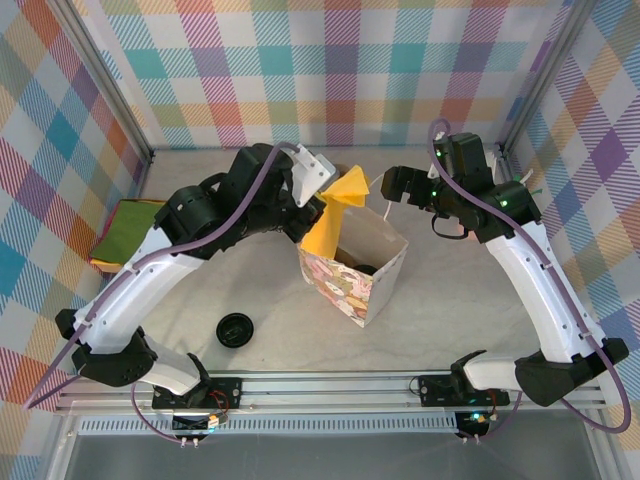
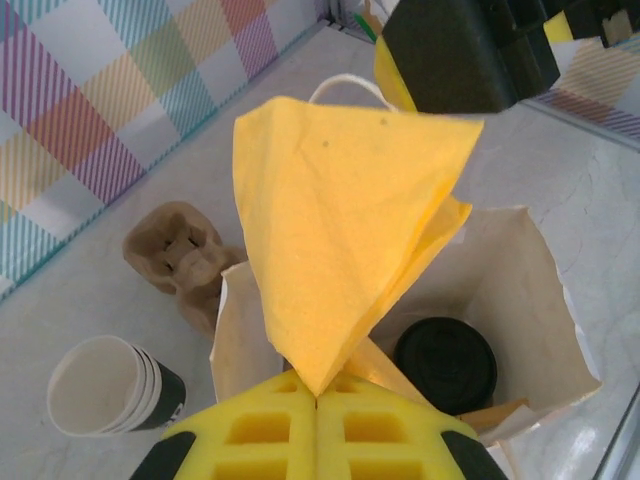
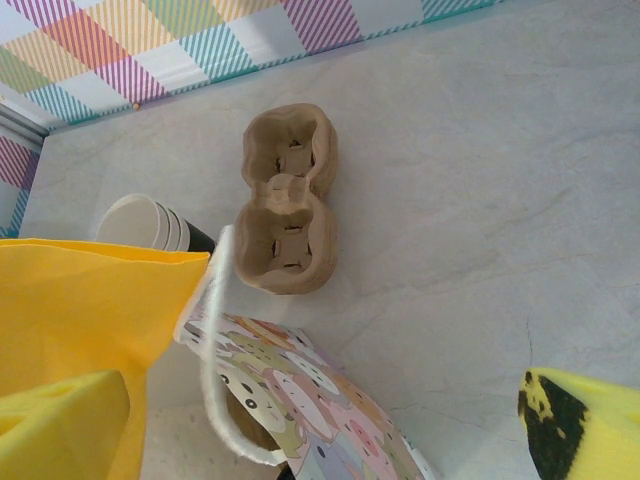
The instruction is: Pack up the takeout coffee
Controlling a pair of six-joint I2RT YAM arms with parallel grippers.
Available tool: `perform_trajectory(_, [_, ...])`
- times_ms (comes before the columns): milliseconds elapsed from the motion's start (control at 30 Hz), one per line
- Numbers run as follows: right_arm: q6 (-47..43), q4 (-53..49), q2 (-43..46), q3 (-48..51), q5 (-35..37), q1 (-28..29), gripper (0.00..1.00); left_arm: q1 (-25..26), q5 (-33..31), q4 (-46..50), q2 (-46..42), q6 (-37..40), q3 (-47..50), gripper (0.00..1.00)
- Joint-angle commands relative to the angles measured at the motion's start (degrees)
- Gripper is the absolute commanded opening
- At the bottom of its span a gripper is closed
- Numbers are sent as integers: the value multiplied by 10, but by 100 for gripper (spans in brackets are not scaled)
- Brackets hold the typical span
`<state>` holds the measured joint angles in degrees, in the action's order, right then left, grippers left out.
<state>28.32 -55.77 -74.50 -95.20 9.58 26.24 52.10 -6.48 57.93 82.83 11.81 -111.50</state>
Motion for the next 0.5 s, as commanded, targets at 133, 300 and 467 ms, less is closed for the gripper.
perform_trajectory(133, [5,-1,0,0,-7,-3,99,4,28,0,9,-20,20,0])
perform_trajectory(300, [4,-2,2,6,-8,-3,99,4,51,-14,34,-32,21,0])
perform_trajectory(467, [7,1,5,15,-11,-3,99,4,72,-31,65,-53,29,1])
